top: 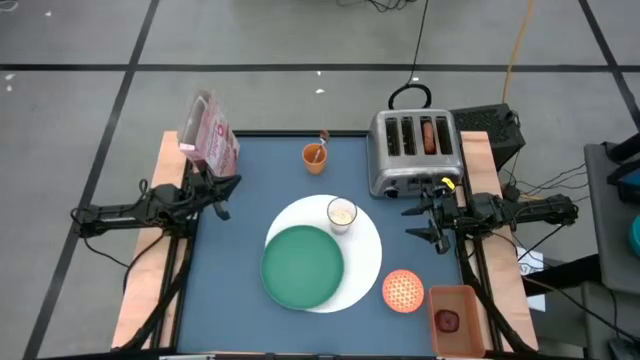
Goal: Arrange a breakfast setting
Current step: Put the orange bowl on the white placemat to the right of the green plate
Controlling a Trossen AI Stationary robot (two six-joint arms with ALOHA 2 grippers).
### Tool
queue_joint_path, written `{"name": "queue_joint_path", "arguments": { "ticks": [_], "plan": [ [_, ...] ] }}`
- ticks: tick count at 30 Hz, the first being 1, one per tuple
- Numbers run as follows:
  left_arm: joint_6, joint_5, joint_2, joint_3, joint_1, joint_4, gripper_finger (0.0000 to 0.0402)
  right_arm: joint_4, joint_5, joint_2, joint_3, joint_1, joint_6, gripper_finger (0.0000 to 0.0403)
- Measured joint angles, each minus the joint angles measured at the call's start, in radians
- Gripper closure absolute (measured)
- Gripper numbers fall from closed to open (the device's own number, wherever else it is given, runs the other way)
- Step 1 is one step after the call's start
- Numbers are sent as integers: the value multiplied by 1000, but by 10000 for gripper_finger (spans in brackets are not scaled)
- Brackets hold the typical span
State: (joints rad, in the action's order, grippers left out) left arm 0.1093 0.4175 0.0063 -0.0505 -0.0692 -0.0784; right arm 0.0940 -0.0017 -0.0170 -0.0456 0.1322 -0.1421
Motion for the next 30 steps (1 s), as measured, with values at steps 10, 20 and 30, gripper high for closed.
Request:
{"name": "queue_joint_path", "arguments": {
  "ticks": [10,20,30],
  "plan": [
    [0,0,0,0,0,0,380,2,0,0,0,0,24,142],
    [0,0,0,0,0,0,380,5,15,0,0,0,58,57],
    [0,0,0,0,0,0,380,5,31,0,0,0,58,43]
  ]
}}
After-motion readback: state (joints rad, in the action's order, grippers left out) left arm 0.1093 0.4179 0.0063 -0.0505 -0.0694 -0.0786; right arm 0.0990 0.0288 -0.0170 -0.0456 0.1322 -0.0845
